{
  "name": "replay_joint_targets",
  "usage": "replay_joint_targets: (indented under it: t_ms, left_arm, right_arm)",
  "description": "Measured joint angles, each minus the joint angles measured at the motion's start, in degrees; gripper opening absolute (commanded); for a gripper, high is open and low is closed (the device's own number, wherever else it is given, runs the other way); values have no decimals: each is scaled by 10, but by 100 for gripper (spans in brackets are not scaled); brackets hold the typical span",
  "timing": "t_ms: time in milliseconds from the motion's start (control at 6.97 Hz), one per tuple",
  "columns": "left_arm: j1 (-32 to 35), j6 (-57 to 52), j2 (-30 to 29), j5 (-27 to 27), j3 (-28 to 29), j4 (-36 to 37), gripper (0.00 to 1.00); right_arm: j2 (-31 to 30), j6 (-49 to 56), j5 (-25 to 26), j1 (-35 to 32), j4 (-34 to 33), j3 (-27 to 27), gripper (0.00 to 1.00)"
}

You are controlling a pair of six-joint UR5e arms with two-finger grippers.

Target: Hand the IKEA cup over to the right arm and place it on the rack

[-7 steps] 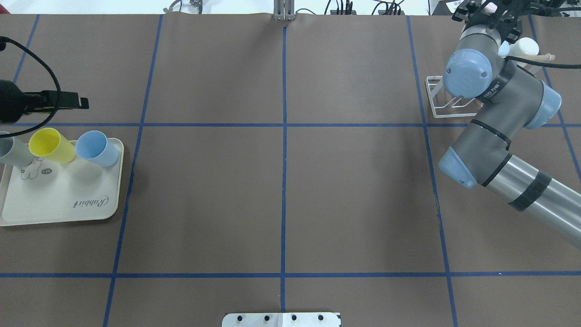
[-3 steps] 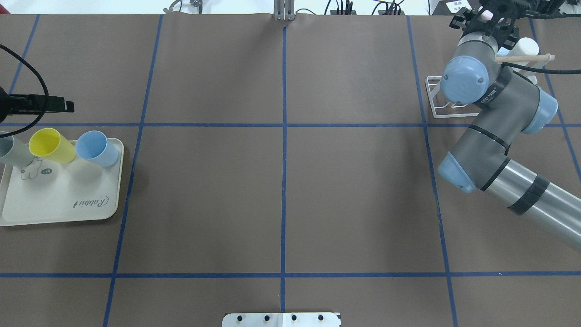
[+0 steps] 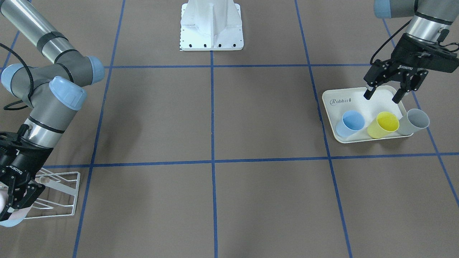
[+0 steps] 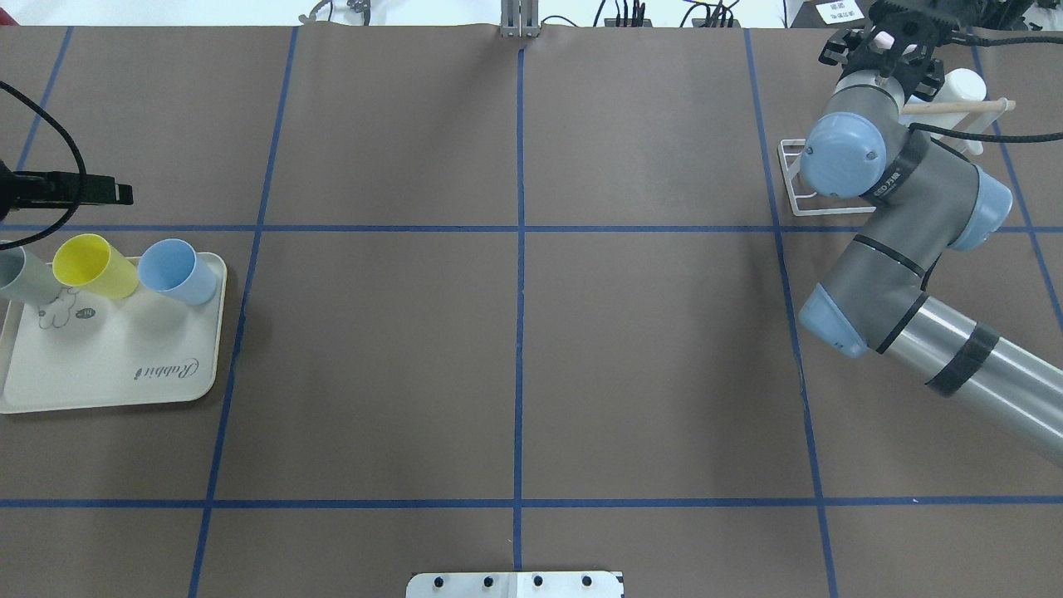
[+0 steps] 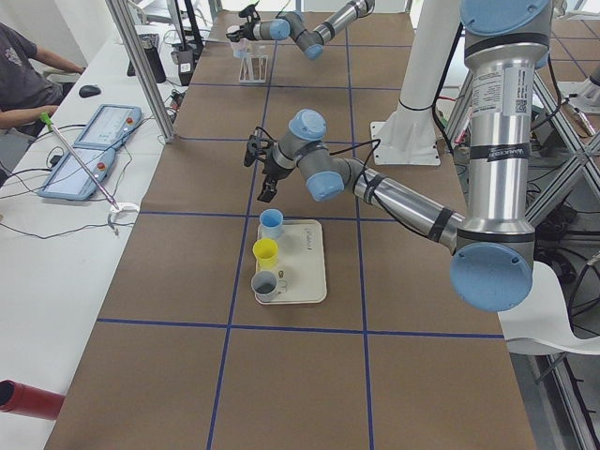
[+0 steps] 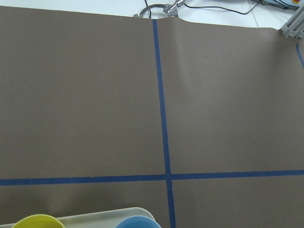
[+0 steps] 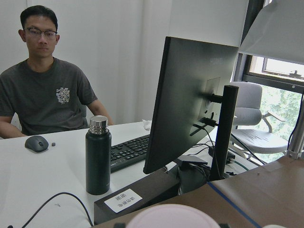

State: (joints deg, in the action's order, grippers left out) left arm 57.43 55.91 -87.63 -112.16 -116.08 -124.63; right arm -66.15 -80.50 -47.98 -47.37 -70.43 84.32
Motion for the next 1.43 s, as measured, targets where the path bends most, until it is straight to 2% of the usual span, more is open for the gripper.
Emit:
replay_joint_targets:
  t_ms: [717, 861, 1004, 1148, 1435]
  left_arm:
    - [5, 0, 0, -2, 4, 0, 100]
    - [5, 0, 0, -2, 4, 0, 100]
    - [6, 0, 0, -2, 4, 0, 100]
    - [6, 0, 0, -2, 4, 0, 100]
    - [7, 0, 0, -7, 4, 0, 100]
  right_arm:
    - [-2, 0, 0, 12, -1, -3, 0]
    - [-3, 0, 0, 15, -1, -3, 28]
    - [-3, 0, 0, 17, -1, -3, 79]
    - [-3, 0, 0, 18, 0, -3, 99]
    - [-4, 5, 0, 18, 0, -1, 100]
